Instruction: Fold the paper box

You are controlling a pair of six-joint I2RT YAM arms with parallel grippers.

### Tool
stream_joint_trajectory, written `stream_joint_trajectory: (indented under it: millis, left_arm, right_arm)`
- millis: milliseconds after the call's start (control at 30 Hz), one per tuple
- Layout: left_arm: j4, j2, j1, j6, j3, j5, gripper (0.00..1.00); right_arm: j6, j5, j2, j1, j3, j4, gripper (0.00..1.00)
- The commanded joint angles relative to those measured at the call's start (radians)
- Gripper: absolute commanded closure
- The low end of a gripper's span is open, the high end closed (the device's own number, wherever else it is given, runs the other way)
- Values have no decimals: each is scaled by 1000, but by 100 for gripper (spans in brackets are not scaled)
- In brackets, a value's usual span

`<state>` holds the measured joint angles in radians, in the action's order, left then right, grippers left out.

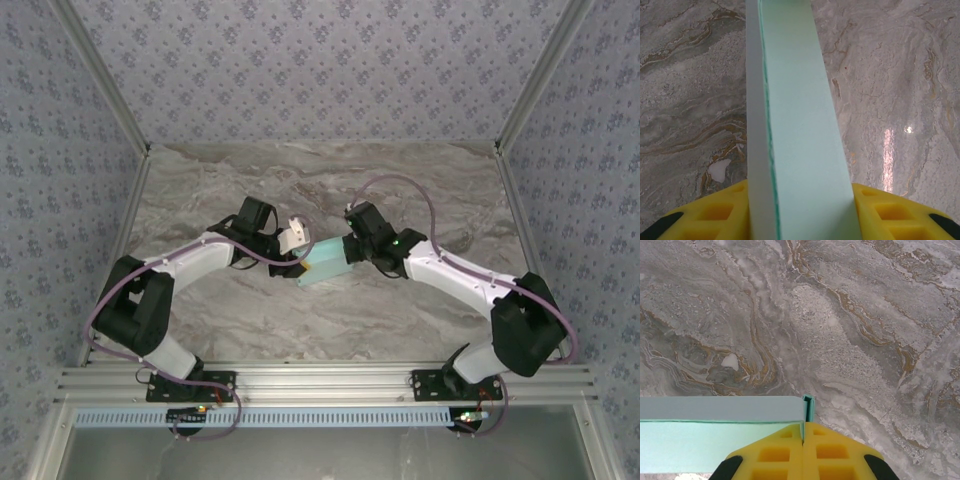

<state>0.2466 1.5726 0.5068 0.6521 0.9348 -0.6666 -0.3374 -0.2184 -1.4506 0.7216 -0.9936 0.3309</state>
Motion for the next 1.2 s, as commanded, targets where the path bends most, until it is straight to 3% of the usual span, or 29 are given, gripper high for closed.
stream_joint_trajectory:
  millis: [0, 300, 1167]
  left_arm:
    - [1, -4, 11, -7, 23, 25, 66]
    - [-16, -6, 16, -20, 23, 38, 61]
    - [-52, -102, 17, -134, 3, 36, 24]
  right_arm:
    - [-43, -16, 23, 13, 59, 17, 94]
    - [-46, -47, 35, 35, 86, -18, 95]
    - [-48, -137, 30, 83, 50, 19, 95]
